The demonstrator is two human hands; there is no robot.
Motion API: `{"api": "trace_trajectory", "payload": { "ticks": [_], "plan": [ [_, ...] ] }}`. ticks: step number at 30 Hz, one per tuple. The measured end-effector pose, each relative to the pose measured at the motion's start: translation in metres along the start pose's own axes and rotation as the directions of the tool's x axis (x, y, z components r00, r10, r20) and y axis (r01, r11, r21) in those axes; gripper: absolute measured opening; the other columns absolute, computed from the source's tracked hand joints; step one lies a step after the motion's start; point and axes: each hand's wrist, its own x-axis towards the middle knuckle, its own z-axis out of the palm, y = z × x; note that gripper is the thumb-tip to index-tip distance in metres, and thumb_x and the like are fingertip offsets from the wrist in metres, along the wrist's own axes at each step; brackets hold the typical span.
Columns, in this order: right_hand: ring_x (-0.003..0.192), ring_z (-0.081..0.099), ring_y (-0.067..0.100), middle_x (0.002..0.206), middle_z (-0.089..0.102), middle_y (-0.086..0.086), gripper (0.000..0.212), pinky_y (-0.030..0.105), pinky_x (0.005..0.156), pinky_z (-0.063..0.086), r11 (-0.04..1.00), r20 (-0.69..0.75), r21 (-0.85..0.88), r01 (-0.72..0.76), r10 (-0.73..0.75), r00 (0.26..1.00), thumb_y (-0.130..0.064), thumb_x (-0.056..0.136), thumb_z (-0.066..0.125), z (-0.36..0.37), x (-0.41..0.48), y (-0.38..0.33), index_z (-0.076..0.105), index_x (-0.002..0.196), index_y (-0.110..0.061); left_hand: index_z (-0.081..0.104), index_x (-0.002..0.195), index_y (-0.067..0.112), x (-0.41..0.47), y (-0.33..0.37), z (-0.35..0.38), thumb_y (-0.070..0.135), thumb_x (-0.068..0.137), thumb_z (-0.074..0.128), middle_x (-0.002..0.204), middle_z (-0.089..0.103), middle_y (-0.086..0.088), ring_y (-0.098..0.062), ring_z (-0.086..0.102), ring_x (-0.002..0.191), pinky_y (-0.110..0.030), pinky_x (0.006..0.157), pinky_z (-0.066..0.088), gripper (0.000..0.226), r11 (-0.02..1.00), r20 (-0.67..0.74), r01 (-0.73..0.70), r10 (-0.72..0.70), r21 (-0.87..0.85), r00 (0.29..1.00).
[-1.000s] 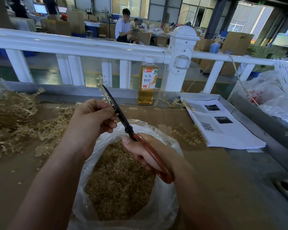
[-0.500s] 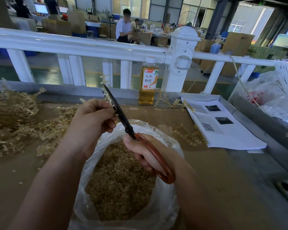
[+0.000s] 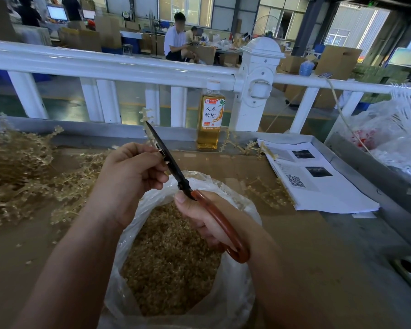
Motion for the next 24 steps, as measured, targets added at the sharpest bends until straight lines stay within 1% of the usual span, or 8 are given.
{"api": "trace_trajectory", "payload": {
  "ticks": [2, 5, 8, 11, 13, 15, 20, 24],
  "plan": [
    [0.032, 0.042, -0.013, 0.036, 0.046, -0.026, 0.033, 0.011, 0.047, 0.031, 1.0, -0.012, -0.006, 0.009, -0.009, 1.0, -0.065, 0.085, 0.038, -0.0008, -0.0014, -0.001, 0.047, 0.076, -0.034, 0.053, 0.075, 0.006, -0.0007, 0.0, 0.0004, 0.0, 0.09, 0.047, 0.047, 0.059, 0.0, -0.01, 0.053, 0.04, -0.017, 0.04, 0.043, 0.018, 1.0, 0.0, -0.005, 0.005, -0.008, 1.0],
    [0.034, 0.043, -0.014, 0.039, 0.047, -0.026, 0.031, 0.004, 0.04, 0.032, 0.998, 0.002, -0.011, 0.065, -0.065, 0.998, -0.06, 0.088, 0.038, -0.0015, -0.0069, -0.0047, 0.047, 0.077, -0.033, 0.053, 0.072, 0.007, -0.0009, 0.0004, 0.0008, 0.002, 0.091, 0.047, 0.047, 0.059, 0.0, -0.01, 0.053, 0.04, -0.016, 0.04, 0.042, 0.021, 1.0, -0.009, -0.016, 0.016, -0.004, 1.0],
    [0.044, 0.045, -0.007, 0.057, 0.044, -0.017, 0.029, 0.014, 0.052, 0.031, 0.996, -0.001, -0.005, 0.09, -0.09, 0.996, -0.06, 0.088, 0.039, -0.0006, -0.0091, -0.0053, 0.042, 0.076, -0.034, 0.052, 0.07, 0.007, -0.0005, 0.0011, 0.0006, 0.001, 0.091, 0.046, 0.047, 0.058, 0.001, -0.009, 0.051, 0.039, -0.015, 0.039, 0.041, 0.023, 1.0, -0.018, -0.017, 0.017, 0.009, 1.0],
    [0.055, 0.035, -0.002, 0.065, 0.037, -0.014, 0.028, 0.018, 0.058, 0.028, 0.994, 0.0, -0.02, 0.105, -0.105, 0.994, -0.059, 0.089, 0.037, 0.0013, -0.008, -0.0044, 0.038, 0.075, -0.035, 0.051, 0.07, 0.007, -0.0007, 0.001, 0.0017, 0.0, 0.091, 0.046, 0.046, 0.056, 0.002, -0.009, 0.05, 0.038, -0.015, 0.039, 0.039, 0.023, 1.0, -0.012, -0.012, 0.012, 0.018, 1.0],
    [0.055, 0.035, -0.002, 0.065, 0.038, -0.014, 0.027, 0.018, 0.058, 0.028, 0.995, -0.002, -0.006, 0.103, -0.103, 0.995, -0.058, 0.09, 0.038, 0.0012, -0.0074, -0.0043, 0.039, 0.075, -0.035, 0.05, 0.07, 0.007, -0.0008, 0.0004, 0.0027, -0.001, 0.09, 0.045, 0.045, 0.056, 0.002, -0.009, 0.049, 0.037, -0.015, 0.039, 0.039, 0.022, 1.0, -0.012, -0.009, 0.009, 0.017, 1.0],
    [0.05, 0.041, -0.003, 0.065, 0.038, -0.014, 0.026, 0.019, 0.057, 0.028, 0.996, 0.002, -0.006, 0.094, -0.094, 0.996, -0.057, 0.09, 0.039, 0.001, -0.0069, -0.0048, 0.041, 0.077, -0.035, 0.05, 0.07, 0.007, -0.0004, 0.0004, 0.0032, -0.001, 0.091, 0.045, 0.045, 0.055, 0.002, -0.009, 0.049, 0.037, -0.015, 0.038, 0.038, 0.022, 1.0, -0.015, -0.006, 0.006, 0.012, 1.0],
    [0.036, 0.042, -0.016, 0.063, 0.037, -0.017, 0.024, 0.02, 0.054, 0.026, 0.998, 0.02, 0.009, 0.067, -0.067, 0.998, -0.056, 0.091, 0.038, 0.0015, -0.0071, -0.0069, 0.044, 0.08, -0.035, 0.049, 0.07, 0.007, 0.0002, 0.0011, 0.0028, -0.001, 0.091, 0.045, 0.044, 0.055, 0.001, -0.009, 0.049, 0.037, -0.015, 0.038, 0.038, 0.023, 1.0, -0.023, 0.0, 0.0, 0.005, 1.0],
    [0.036, 0.042, -0.017, 0.045, 0.047, -0.025, 0.024, 0.019, 0.053, 0.028, 0.998, 0.019, 0.016, 0.061, -0.061, 0.998, -0.057, 0.09, 0.038, -0.0001, -0.008, -0.0057, 0.044, 0.079, -0.037, 0.049, 0.071, 0.006, -0.0008, 0.0016, 0.004, -0.002, 0.091, 0.044, 0.044, 0.055, 0.001, -0.009, 0.049, 0.037, -0.015, 0.038, 0.038, 0.021, 1.0, -0.02, 0.004, -0.004, 0.005, 1.0]
  ]
}}
